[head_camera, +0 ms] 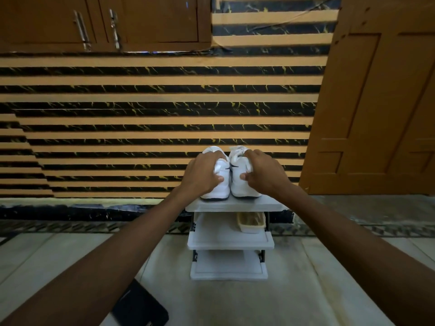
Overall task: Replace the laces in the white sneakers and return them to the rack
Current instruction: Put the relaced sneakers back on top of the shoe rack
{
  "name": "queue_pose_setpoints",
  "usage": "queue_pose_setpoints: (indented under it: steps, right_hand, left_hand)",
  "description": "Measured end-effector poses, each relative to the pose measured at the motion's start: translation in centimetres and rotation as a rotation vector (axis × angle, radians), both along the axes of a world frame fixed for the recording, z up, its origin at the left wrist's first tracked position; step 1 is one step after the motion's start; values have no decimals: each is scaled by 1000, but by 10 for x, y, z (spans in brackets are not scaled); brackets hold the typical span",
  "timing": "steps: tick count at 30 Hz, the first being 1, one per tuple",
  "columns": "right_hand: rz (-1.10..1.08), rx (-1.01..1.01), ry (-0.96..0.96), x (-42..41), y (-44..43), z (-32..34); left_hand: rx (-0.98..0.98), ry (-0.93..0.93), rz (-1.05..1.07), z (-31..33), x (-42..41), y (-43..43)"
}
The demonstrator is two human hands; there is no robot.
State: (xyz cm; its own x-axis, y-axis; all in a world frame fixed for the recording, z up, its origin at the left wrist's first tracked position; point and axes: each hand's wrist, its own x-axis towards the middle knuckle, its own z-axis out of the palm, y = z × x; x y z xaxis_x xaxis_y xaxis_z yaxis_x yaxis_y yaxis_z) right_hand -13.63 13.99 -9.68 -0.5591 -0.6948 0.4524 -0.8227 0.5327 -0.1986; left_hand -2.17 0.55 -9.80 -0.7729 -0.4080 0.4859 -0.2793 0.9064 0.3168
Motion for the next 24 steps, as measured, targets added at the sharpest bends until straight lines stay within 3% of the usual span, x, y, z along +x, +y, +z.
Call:
queue_pose_setpoints:
  steps: [4, 7, 9, 13, 16, 18, 21, 24]
  right_hand:
    - [65, -244, -5, 33, 30, -14]
    - [209, -388, -164, 72, 50, -40]
    - [287, -363, -319, 96, 54, -60]
    - [491, 16, -583, 163, 34, -115]
    - [525, 138, -726, 204, 8, -163]
    - [510, 230, -785, 228, -16, -194]
    - [440, 342, -690, 248, -54, -235]
    - [377, 490, -480, 258, -90, -266]
  left_hand:
    - [49, 205, 42, -17, 34, 7]
    - [162, 266, 52, -46, 88, 17]
    - [264, 214, 34, -73, 133, 26]
    - [323, -21, 156, -145, 232, 21]
    - [437, -163, 273, -188, 297, 9]
    - [473, -387, 413, -212, 339, 4]
    - [545, -835, 551, -248, 387, 3]
    - [634, -865, 524, -284, 418, -1]
